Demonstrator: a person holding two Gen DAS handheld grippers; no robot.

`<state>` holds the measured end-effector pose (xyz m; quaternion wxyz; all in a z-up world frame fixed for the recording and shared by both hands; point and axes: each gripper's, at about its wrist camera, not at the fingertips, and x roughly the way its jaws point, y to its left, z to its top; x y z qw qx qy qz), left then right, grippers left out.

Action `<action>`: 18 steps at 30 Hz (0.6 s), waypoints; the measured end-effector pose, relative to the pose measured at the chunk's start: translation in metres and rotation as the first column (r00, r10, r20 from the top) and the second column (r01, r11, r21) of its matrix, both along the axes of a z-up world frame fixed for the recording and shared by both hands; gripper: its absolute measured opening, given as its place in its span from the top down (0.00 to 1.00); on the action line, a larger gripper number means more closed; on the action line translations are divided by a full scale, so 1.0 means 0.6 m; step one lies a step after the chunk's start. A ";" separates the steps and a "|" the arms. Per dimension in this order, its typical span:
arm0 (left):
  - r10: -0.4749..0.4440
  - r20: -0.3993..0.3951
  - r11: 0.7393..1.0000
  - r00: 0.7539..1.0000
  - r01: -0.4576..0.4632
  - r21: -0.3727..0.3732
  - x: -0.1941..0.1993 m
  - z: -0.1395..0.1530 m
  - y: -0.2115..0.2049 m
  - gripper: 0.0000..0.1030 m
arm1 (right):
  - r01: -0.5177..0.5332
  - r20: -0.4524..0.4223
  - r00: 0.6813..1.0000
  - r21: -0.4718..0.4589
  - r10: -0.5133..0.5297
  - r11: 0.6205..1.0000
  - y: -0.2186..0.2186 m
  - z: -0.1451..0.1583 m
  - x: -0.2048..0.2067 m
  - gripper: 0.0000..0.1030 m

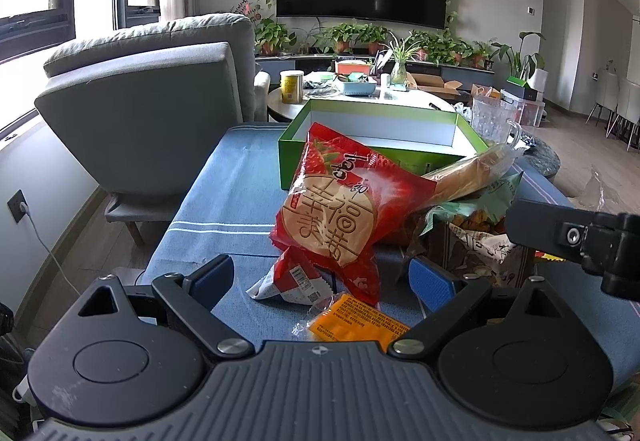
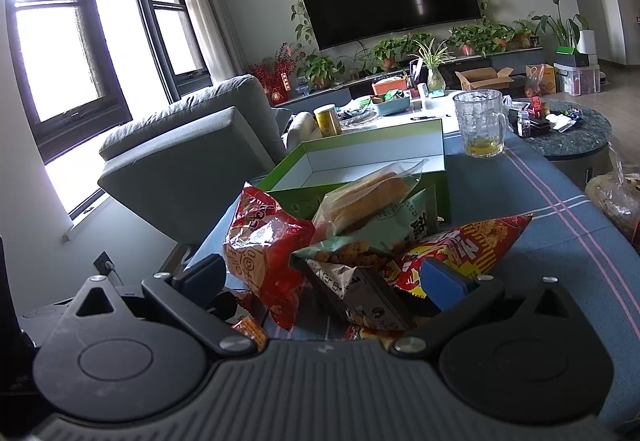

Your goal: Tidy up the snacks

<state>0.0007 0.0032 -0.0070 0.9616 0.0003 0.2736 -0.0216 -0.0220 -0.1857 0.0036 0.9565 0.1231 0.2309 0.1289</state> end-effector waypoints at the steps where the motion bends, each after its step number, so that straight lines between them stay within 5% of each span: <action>1: -0.001 0.000 1.000 1.000 0.001 -0.001 0.000 0.000 0.000 0.09 | 0.000 0.000 1.000 0.001 0.000 1.000 0.000 0.000 0.000 0.00; 18: 0.010 -0.011 1.000 1.000 -0.010 -0.008 0.004 -0.005 0.007 0.09 | -0.004 -0.006 1.000 0.001 0.004 1.000 0.002 -0.004 0.003 0.01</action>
